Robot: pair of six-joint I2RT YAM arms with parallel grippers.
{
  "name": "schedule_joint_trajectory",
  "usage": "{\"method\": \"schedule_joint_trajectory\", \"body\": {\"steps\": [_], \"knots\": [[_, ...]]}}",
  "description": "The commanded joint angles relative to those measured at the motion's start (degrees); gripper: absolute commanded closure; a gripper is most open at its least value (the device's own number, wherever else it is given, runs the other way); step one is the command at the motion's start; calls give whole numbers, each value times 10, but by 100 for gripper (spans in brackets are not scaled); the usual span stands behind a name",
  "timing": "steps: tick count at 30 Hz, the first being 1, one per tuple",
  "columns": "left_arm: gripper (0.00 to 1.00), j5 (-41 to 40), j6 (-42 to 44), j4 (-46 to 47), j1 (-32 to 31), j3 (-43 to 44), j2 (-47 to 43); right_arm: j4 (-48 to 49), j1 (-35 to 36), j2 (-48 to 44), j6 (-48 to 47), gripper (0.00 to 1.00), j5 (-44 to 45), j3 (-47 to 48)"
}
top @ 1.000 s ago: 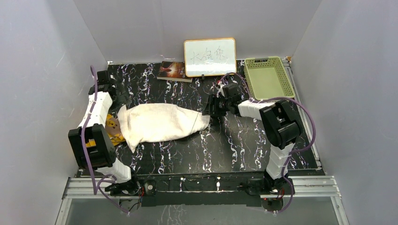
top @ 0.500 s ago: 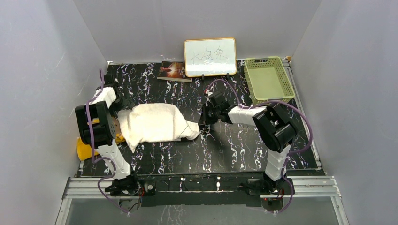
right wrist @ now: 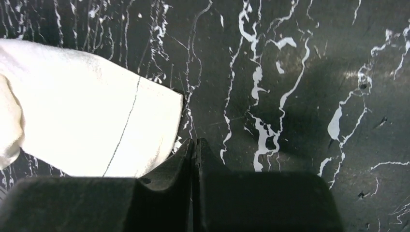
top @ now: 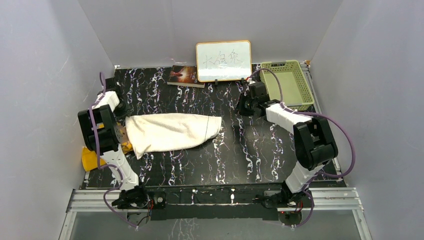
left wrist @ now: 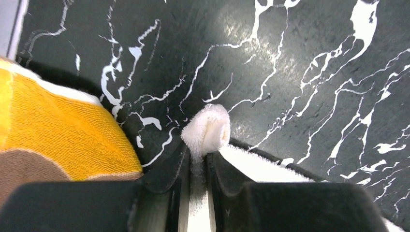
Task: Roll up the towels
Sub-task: Flatten out the towel at the center of the board.
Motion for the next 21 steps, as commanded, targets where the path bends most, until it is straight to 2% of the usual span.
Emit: {"method": "schedule_joint_trajectory", "body": {"steps": [1, 4, 7, 8, 9, 11, 14, 17, 21], "knots": [[88, 12, 8, -21, 9, 43, -20, -7, -16, -10, -16, 100, 7, 50], [79, 20, 17, -27, 13, 49, -33, 1, -26, -9, -8, 100, -4, 62], [39, 31, 10, -22, 21, 43, -39, 11, -23, 4, 5, 100, -31, 65], [32, 33, 9, -20, 21, 40, -40, 9, -17, 12, 7, 98, -39, 68], [28, 36, 8, -18, 21, 36, -42, 3, -7, 21, 4, 87, -40, 70], [28, 38, 8, -16, 21, 27, -46, -5, 19, 38, -2, 61, -29, 74], [27, 40, 5, -7, 22, 5, -62, 5, 51, 54, 9, 43, -39, 70], [26, 46, 2, -5, 22, -3, -68, 46, 58, 71, 48, 36, -75, 55], [26, 54, 1, -10, 22, 0, -69, 57, 59, 104, 52, 37, -84, 60]]}}
